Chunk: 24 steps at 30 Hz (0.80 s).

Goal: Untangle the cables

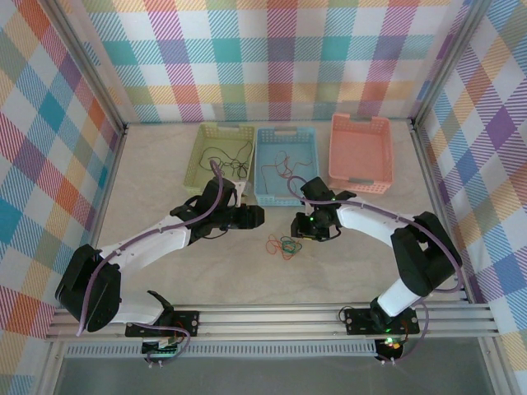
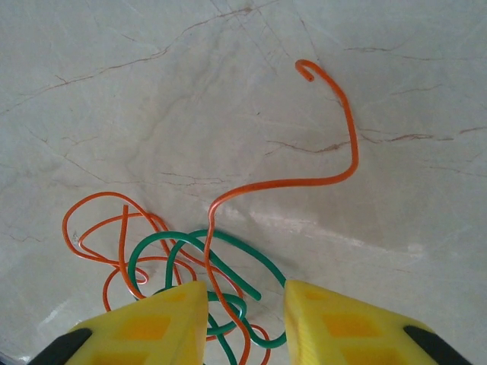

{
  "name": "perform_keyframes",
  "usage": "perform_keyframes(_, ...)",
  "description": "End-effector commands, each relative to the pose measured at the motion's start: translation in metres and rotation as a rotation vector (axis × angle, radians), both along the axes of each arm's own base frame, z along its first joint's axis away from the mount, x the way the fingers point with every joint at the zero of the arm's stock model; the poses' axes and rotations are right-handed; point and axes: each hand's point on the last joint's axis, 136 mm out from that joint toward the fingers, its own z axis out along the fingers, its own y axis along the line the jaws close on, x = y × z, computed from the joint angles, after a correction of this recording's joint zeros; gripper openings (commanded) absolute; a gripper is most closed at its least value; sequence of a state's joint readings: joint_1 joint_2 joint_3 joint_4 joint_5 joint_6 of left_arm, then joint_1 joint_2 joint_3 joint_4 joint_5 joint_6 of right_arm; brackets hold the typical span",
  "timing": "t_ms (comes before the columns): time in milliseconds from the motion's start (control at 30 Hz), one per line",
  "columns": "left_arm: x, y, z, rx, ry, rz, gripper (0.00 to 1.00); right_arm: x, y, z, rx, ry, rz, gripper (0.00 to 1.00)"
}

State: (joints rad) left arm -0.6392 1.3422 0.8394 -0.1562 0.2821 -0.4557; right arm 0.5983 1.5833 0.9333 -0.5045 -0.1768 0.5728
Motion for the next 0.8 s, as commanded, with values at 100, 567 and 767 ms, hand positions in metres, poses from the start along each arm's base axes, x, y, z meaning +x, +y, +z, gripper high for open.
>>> perform_keyframes(100, -0.003, -0.003, 0.005, 0.005, -0.023, -0.02, 0.5, -0.005, 0.003, 0.001, 0.008, 0.028, -0.001, 0.21)
perform_keyframes(567, -0.007, -0.009, 0.011, -0.022, -0.046, -0.048, 0.5, 0.018, 0.028, 0.125, 0.275, -0.421, 0.146, 0.0)
perform_keyframes(767, -0.007, -0.008, 0.01, -0.011, -0.047, -0.044, 0.5, 0.009, 0.019, 0.111, 0.243, -0.341, 0.098, 0.19)
